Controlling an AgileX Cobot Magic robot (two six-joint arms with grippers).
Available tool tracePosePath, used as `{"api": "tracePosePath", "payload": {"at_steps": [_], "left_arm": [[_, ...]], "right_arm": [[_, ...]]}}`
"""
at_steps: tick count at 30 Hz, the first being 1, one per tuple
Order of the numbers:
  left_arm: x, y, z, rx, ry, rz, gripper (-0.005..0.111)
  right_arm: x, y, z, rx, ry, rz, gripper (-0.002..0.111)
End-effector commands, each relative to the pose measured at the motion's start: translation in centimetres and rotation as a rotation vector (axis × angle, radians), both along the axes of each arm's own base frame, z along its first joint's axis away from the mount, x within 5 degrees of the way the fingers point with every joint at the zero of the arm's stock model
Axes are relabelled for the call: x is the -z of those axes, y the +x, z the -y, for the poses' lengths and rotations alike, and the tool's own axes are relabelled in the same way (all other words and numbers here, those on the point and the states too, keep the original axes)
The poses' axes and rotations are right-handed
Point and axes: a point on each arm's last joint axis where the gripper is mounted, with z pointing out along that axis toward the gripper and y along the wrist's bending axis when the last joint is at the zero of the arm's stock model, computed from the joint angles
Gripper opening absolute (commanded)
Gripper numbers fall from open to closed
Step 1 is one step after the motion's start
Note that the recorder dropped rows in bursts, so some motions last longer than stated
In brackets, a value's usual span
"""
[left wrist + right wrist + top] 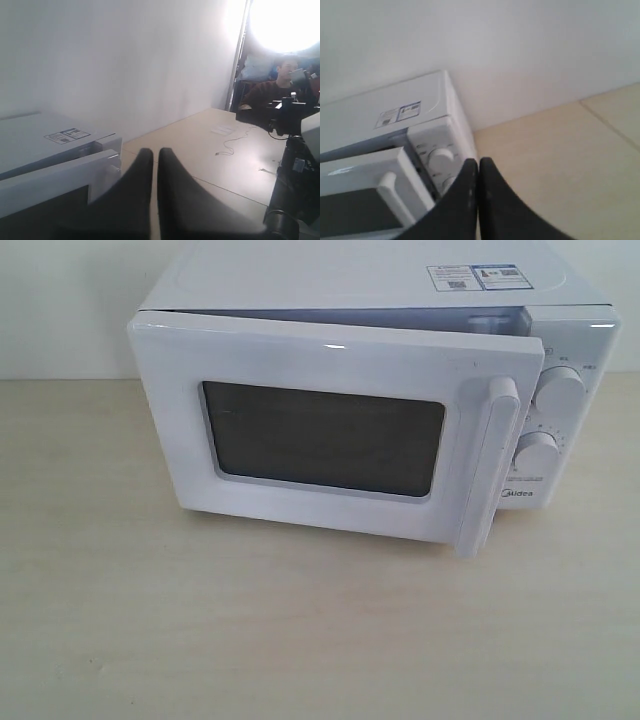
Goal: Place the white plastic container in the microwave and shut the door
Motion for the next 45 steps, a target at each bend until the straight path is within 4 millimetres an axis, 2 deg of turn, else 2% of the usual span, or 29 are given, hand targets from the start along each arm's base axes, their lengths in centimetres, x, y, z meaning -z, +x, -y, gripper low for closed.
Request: {"api": "tracePosePath", "payload": {"at_steps": [1, 5, 8, 12, 17, 20, 24, 26, 29, 31, 34, 41, 45], "left_arm": [[0.1, 0.1, 0.0, 0.001, -0.005, -0.006, 0.004], [0.1, 0.1, 0.0, -0.001, -0.005, -0.007, 0.004], [0.4, 0.2, 0.1, 0.0, -0.007, -0.024, 0.004], [1.3, 0.9, 0.2, -0.026, -0.018, -0.055, 0.004], [1.8, 1.3, 0.3, -0.041, -0.026, -0.065, 0.004], [1.8, 1.3, 0.3, -0.041, -0.026, -0.065, 0.004], [1.8, 1.3, 0.3, -0.041, -0.026, -0.065, 0.004], [1.8, 1.3, 0.3, -0.039, -0.029, -0.067, 0.004], [1.8, 1.3, 0.3, -0.039, -0.029, -0.067, 0.004], [1.8, 1.3, 0.3, -0.039, -0.029, -0.067, 0.004], [1.8, 1.3, 0.3, -0.039, -0.029, -0.067, 0.004], [2.0, 1.1, 0.5, -0.014, -0.013, -0.088, 0.004], [2.1, 1.0, 0.5, 0.0, 0.002, -0.096, 0.004]], "right_arm": [[2.4, 2.2, -1.9, -0.188, 0.103, -0.032, 0.0], [5.0, 4.0, -3.7, -0.383, 0.2, 0.005, 0.0], [6.3, 4.9, -4.6, -0.485, 0.21, 0.046, 0.0], [7.3, 7.7, -4.5, -0.469, 0.173, -0.029, 0.0], [8.8, 12.1, -5.0, -0.514, 0.171, -0.176, 0.0], [8.4, 13.4, -5.5, -0.575, 0.178, -0.143, 0.0], [6.4, 14.7, -6.1, -0.633, 0.28, -0.095, 0.0], [6.6, 15.5, -6.3, -0.644, 0.311, -0.103, 0.0], [7.1, 16.2, -6.7, -0.683, 0.371, -0.142, 0.0], [7.2, 16.3, -7.6, -0.782, 0.403, -0.143, 0.0], [7.4, 16.3, -8.8, -0.839, 0.419, -0.161, 0.0], [7.9, 15.6, -11.0, -0.863, 0.367, -0.206, 0.0], [8.3, 14.7, -12.6, -0.936, 0.345, -0.243, 0.0]]}}
